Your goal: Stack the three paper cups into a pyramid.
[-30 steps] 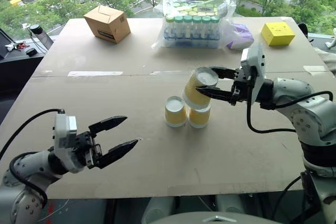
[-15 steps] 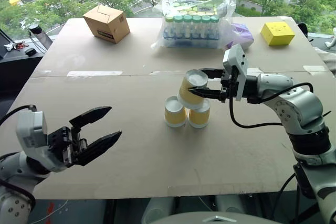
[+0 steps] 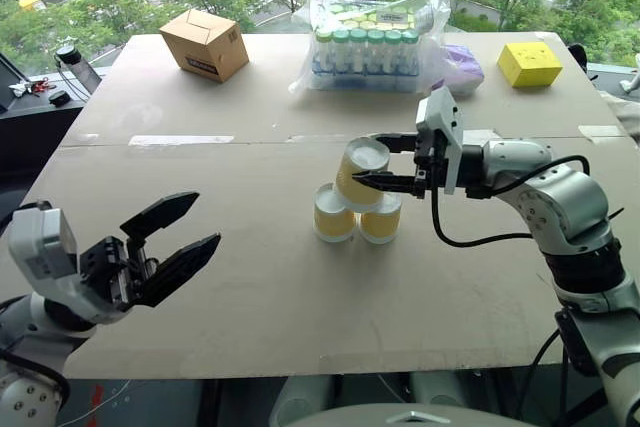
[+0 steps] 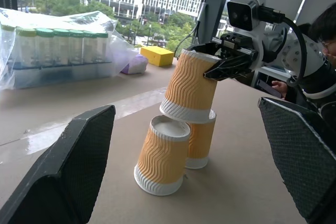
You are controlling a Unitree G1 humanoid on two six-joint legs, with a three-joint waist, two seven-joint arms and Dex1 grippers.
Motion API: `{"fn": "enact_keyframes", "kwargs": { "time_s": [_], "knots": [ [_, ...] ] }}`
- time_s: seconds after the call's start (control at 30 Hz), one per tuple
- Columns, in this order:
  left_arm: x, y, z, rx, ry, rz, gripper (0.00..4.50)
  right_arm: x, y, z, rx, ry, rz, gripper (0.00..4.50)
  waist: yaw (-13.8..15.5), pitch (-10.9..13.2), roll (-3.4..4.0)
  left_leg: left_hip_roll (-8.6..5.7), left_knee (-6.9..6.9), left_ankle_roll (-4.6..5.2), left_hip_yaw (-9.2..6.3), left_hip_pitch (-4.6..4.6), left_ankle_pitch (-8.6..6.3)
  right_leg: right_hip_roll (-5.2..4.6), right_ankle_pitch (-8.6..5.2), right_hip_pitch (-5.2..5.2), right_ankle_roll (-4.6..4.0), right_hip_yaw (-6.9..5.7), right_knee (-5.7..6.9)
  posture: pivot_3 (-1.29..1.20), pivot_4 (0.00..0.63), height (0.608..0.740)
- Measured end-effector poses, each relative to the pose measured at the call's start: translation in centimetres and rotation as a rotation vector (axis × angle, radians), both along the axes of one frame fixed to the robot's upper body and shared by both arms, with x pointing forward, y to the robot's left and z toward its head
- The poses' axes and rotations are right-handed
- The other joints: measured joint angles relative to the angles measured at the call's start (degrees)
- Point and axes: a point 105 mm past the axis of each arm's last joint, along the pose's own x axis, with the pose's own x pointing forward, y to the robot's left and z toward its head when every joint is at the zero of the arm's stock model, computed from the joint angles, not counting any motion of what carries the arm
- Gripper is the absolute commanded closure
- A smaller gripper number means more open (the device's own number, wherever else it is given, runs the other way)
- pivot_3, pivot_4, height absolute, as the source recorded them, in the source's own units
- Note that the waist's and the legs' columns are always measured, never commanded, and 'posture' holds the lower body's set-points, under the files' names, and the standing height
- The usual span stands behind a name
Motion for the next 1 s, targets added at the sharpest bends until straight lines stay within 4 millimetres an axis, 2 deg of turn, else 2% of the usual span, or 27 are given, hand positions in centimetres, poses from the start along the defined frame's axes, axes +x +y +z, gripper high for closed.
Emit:
{"fn": "enact_keyframes", "kwargs": {
  "time_s": [0.1, 0.3, 0.5, 0.63, 0.73, 0.87, 1.0],
  "knots": [
    [0.0, 0.0, 0.0, 0.000, -0.001, 0.000, 0.00, -0.1, 0.3, 0.0, -0.005, 0.000, 0.013, 2.24, -0.01, 0.00, 0.00, 0.00, 0.00, 0.00, 0.00, 0.00, 0.00, 0.00, 0.00, 0.00, 0.00, 0.00, -0.01, 0.00, 0.150, 0.740],
    [0.0, -0.1, -0.1, 0.002, 0.002, -0.001, 0.00, -0.4, 0.6, 0.0, -0.022, -0.004, 0.042, 0.07, 0.01, 0.00, 0.00, 0.00, 0.00, 0.00, 0.00, 0.00, 0.00, 0.00, 0.00, 0.00, 0.00, 0.00, -0.01, 0.00, 0.150, 0.740],
    [0.0, -0.2, -0.3, -0.003, 0.010, -0.006, 0.00, -0.6, 0.1, 0.9, -0.015, -0.051, 0.035, 0.07, 0.04, 0.00, 0.00, 0.00, 0.00, 0.00, 0.00, -0.01, 0.00, 0.00, 0.00, 0.00, 0.00, 0.00, -0.01, 0.00, 0.150, 0.740],
    [0.0, -0.5, -0.5, -0.018, 0.017, -0.004, 0.00, -1.0, -1.8, 2.5, 0.047, -0.113, 0.005, 0.07, 0.25, -0.01, -0.01, 0.00, 0.00, 0.00, -0.02, -0.02, 0.00, -0.01, 0.00, 0.01, 0.00, -0.02, -0.04, 0.00, 0.150, 0.740],
    [0.2, -0.8, -0.7, -0.033, 0.020, -0.005, 0.00, -1.4, -3.5, 2.7, 0.090, -0.115, -0.023, 0.07, 0.23, -0.01, -0.01, 0.00, 0.00, 0.00, 0.01, -0.01, 0.00, -0.01, 0.00, 0.01, 0.00, 0.00, -0.02, 0.00, 0.150, 0.740],
    [0.8, -1.3, -1.1, -0.032, 0.029, 0.008, 0.00, -1.6, -6.5, 1.8, 0.150, -0.075, -0.088, 0.07, 0.43, -0.01, -0.03, 0.00, 0.01, 0.00, -0.01, -0.01, 0.00, -0.01, 0.00, 0.03, 0.00, -0.01, -0.01, 0.00, 0.150, 0.740],
    [1.6, -1.8, -2.0, -0.006, 0.064, 0.040, 0.00, -2.1, -9.7, -0.5, 0.168, -0.025, -0.177, 0.07, 0.40, -0.01, -0.02, 0.00, 0.00, 0.00, 0.04, 0.00, 0.00, -0.01, 0.00, 0.02, 0.00, 0.03, -0.01, 0.00, 0.150, 0.740]
  ]
}}
